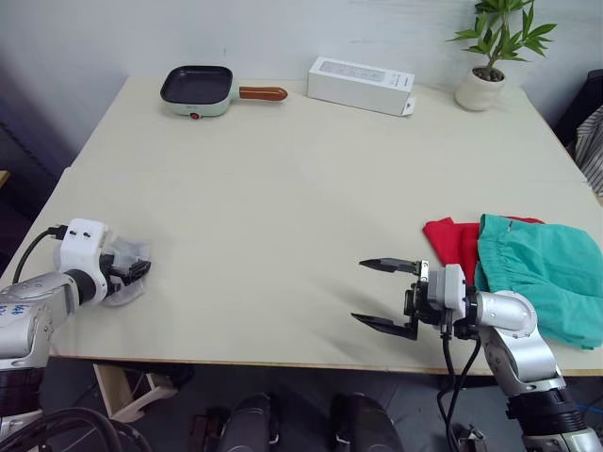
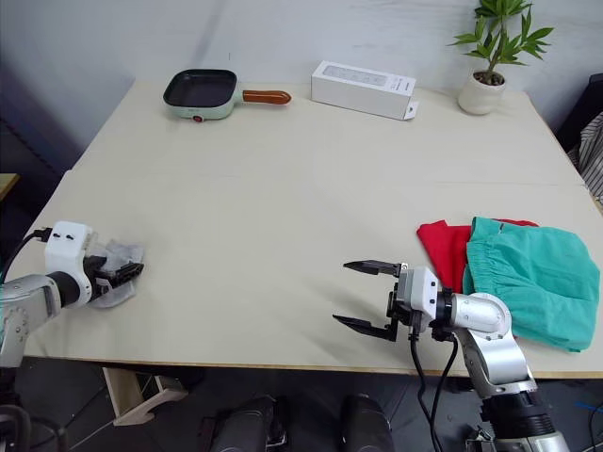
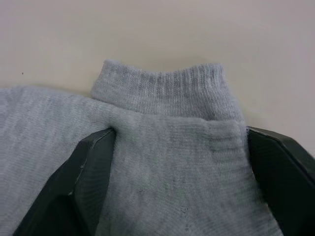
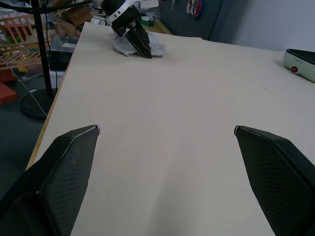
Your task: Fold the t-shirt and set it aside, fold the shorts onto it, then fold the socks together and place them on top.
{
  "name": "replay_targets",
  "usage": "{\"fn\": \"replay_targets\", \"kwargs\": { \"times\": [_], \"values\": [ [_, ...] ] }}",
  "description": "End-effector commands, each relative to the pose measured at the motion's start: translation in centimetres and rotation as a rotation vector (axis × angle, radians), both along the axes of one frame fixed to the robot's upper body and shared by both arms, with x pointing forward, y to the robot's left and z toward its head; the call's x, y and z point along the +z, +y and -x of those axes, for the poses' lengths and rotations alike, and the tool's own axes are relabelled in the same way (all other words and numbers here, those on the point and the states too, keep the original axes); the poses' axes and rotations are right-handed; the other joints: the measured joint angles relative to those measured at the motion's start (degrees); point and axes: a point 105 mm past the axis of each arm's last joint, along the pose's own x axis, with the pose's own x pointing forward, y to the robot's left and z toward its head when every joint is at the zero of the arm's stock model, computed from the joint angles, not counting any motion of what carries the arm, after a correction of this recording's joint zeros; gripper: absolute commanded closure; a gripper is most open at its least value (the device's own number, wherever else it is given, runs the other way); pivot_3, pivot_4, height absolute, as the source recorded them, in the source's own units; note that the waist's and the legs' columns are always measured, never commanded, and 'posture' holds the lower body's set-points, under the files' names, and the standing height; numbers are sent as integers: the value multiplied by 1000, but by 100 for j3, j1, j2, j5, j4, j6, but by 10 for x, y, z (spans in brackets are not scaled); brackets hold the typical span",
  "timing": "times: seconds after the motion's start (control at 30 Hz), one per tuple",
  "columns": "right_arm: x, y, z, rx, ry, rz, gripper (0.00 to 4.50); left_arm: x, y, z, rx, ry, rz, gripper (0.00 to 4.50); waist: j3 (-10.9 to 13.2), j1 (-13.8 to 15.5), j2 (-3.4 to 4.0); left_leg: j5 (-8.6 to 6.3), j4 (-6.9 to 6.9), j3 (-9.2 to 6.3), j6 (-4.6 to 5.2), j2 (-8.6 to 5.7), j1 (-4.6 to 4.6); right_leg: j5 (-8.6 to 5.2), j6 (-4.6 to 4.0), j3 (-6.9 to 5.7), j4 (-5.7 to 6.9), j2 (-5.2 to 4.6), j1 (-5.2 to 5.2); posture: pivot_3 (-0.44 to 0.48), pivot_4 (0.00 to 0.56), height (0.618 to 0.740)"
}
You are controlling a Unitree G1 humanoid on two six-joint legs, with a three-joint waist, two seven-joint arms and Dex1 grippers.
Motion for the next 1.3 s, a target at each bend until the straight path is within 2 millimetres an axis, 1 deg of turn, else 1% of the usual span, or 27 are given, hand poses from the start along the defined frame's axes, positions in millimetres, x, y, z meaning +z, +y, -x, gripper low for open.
{"fn": "replay_targets", "kwargs": {
  "times": [0.03,0.07,0.17,0.23,0.27,0.33,0.37,0.43,0.47,0.53,0.57,0.6,0.63,0.73,0.83,0.93,1.03,1.13,1.17,1.23,1.27,1.3],
  "values": [
    [12,3,2,5,-50,-23,0,-20,0,8,-9,67,-3,1800,0,-3,1,2,0,1,0,0,2,0,0,2,0,0,1,0,150,740],
    [12,3,1,-1,-51,-25,0,-20,-1,8,-17,64,-3,2036,-1,-4,1,3,-1,1,-1,0,4,0,0,5,0,-1,1,0,150,740],
    [13,1,-1,-14,-53,-25,0,-18,-7,7,-70,56,-24,2994,-1,4,3,4,-3,2,-2,1,6,0,0,8,0,-3,0,0,150,740],
    [13,-2,-1,-26,-53,-20,0,-16,-16,6,-125,54,-42,3566,-1,4,4,3,-5,2,-2,1,6,0,0,9,-1,-4,-1,0,150,740],
    [13,-5,-1,-42,-51,-18,0,-14,-32,4,-193,57,-47,3830,0,8,4,3,-6,2,-2,0,6,0,0,9,-1,-5,-2,0,150,740],
    [13,-11,-1,-67,-50,-11,0,-11,-57,5,-303,63,-56,4388,1,78,7,2,-6,2,-1,-2,3,0,-1,9,-3,-8,-2,0,150,740],
    [13,-13,-1,-75,-50,-7,0,-11,-66,6,-340,66,-61,4494,3,107,9,-1,-5,2,4,-6,2,0,0,10,-4,-13,-2,0,150,740],
    [13,-19,1,-102,-49,5,0,-8,-93,8,-448,69,-71,4494,4,159,11,-6,-4,4,12,-12,1,3,4,19,-10,-16,-2,0,150,740],
    [12,-20,2,-109,-49,8,0,-8,-101,9,-475,70,-73,4494,4,171,12,-7,-5,4,13,-13,-1,5,7,21,-14,-15,-1,0,150,740],
    [10,-31,7,-145,-35,30,0,-7,-144,12,-608,64,-42,4494,5,196,13,-9,-4,4,18,-15,-3,6,9,24,-19,-15,0,0,150,740],
    [9,-34,10,-157,-29,41,0,-7,-161,13,-658,60,-27,4494,6,240,17,-10,-4,4,19,-17,-6,8,13,24,-22,-15,2,0,150,740],
    [8,-38,13,-166,-23,52,0,-8,-176,15,-700,62,-12,4494,6,272,17,-11,-3,4,22,-20,-7,10,17,25,-25,-15,3,0,150,740],
    [8,-39,14,-170,-19,58,0,-8,-183,16,-717,65,-5,4494,6,277,14,-13,0,4,27,-22,-9,12,21,29,-26,-14,4,0,150,740],
    [4,-51,23,-198,6,95,0,-12,-229,10,-812,47,49,4494,5,281,13,-13,3,20,35,-21,-9,17,29,36,-34,-7,7,0,150,740],
    [0,-59,27,-230,23,124,0,-10,-276,5,-923,21,73,4494,9,332,7,0,10,19,52,-25,-12,20,35,34,-35,-2,11,0,150,740],
    [-2,-64,30,-254,31,135,0,-9,-309,7,-1018,17,91,4494,11,306,3,3,14,27,59,-29,-12,24,42,50,-40,-2,11,0,150,740],
    [-2,-65,32,-277,34,139,0,-9,-325,9,-1094,21,78,4494,12,263,2,13,11,30,76,-25,-11,24,43,52,-42,0,9,0,150,740],
    [-3,-66,32,-293,36,141,0,-7,-329,8,-1131,0,61,4494,12,265,3,19,7,28,79,-20,-10,24,42,49,-41,5,7,0,150,740],
    [-4,-66,32,-297,37,141,0,-4,-330,9,-1148,-18,57,3765,12,266,2,19,7,28,79,-20,-10,24,42,49,-41,4,7,0,150,740],
    [-5,-65,31,-308,38,141,0,1,-332,14,-1198,-30,90,3222,12,272,2,19,10,28,80,-20,-11,24,42,50,-42,2,7,0,150,740],
    [-6,-64,31,-311,37,140,0,7,-332,15,-1208,-47,124,2893,12,275,2,18,11,28,81,-21,-11,24,42,50,-42,1,7,0,150,740],
    [-5,-63,30,-314,36,132,0,13,-332,20,-1244,-49,178,2542,12,278,2,18,12,28,82,-21,-12,24,42,51,-44,-1,7,0,150,740]
  ]
}}
